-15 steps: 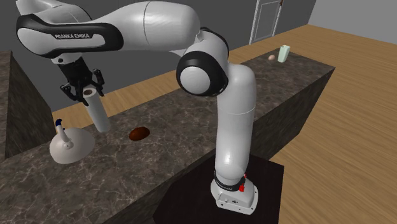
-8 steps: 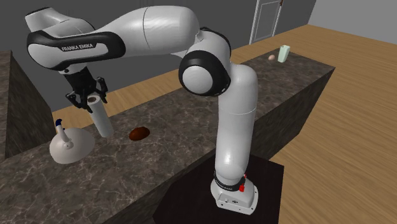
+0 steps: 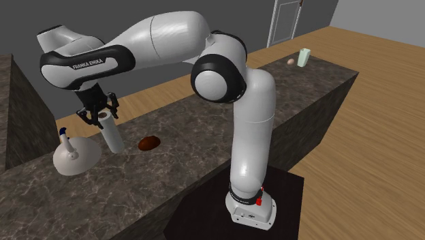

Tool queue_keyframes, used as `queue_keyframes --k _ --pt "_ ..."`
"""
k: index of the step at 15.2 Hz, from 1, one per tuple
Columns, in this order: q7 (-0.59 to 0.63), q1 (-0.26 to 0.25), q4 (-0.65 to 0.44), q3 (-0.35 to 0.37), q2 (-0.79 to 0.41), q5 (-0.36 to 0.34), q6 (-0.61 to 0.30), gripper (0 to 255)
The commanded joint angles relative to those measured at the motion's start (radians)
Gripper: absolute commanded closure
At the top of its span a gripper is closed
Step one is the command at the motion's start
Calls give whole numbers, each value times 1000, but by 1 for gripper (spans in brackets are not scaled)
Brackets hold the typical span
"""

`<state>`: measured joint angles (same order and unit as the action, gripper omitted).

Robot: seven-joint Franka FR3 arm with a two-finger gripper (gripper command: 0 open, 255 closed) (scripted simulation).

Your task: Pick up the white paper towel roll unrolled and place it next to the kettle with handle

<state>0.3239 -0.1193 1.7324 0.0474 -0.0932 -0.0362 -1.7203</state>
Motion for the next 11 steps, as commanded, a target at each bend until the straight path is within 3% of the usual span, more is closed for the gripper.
queue_keyframes --k 1,11 --pt "3 -1 28 1 -1 0 -29 255" --pt "8 -1 134 1 -24 -2 -158 255"
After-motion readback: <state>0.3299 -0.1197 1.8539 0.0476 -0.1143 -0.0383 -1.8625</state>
